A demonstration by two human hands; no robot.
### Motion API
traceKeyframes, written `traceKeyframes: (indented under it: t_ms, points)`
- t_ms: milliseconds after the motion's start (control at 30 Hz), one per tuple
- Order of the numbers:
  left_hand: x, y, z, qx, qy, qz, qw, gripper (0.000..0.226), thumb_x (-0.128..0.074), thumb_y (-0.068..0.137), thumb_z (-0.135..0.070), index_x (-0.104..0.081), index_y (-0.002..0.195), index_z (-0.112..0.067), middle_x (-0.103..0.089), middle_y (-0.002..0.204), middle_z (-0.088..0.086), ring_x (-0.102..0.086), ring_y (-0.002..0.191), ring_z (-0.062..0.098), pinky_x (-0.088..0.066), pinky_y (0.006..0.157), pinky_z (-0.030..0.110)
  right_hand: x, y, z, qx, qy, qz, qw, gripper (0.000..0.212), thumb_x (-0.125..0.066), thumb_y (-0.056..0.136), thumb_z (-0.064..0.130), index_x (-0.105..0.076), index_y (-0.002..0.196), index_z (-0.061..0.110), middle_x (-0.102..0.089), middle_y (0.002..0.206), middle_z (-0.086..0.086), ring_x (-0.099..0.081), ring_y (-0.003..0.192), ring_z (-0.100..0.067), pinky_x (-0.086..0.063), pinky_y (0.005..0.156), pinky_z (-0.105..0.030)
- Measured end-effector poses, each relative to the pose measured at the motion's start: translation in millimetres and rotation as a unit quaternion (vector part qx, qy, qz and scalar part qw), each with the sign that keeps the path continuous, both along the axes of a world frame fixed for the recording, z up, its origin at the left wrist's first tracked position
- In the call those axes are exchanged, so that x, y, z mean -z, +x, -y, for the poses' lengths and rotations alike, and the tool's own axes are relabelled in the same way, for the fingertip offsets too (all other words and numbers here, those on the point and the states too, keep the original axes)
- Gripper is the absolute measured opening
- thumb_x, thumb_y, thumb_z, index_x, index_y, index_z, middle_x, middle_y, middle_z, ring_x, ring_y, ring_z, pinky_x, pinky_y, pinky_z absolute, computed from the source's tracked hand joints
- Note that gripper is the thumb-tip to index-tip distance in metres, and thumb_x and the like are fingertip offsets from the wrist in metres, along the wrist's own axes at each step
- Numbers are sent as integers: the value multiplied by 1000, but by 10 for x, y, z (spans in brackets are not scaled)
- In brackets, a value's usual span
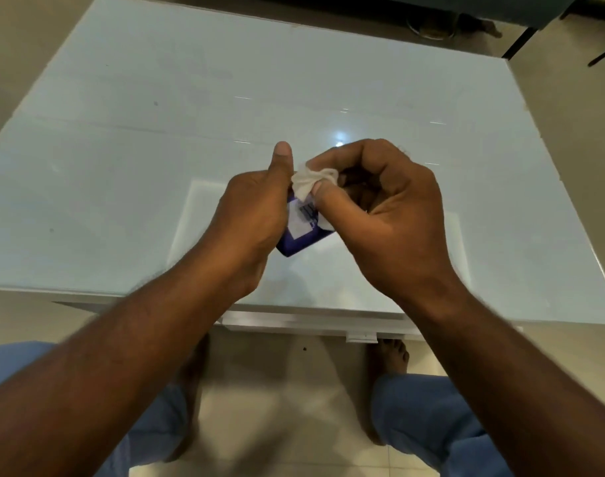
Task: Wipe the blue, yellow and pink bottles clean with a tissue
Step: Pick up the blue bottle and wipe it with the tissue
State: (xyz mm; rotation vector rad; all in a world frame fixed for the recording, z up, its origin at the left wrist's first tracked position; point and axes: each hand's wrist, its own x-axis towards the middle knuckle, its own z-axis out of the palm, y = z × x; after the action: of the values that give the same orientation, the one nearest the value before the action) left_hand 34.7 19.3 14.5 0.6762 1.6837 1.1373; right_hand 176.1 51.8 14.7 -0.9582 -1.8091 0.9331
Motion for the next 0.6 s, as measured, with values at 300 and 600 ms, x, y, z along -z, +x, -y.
traceKeyframes:
  t_ms: [300,600]
  points:
    - [-10,98,105,84,-40,236,967,20,-57,104,-32,-66,112,-16,-82,90,6,-75,79,20,-63,72,33,-76,49,-115,33,-61,-126,990,15,-72,98,-5,-76,106,7,-79,100,-1,-76,94,-9,-61,85,-23]
    - [-11,67,73,79,45,209,974,17,-57,103,-31,-65,114,-21,-79,112,10,-78,98,31,-64,85,44,-49,260,-306,57,-78,-18,995,17,-77,101,17,-77,117,10,-80,114,-1,-77,104,-17,-64,88,-29]
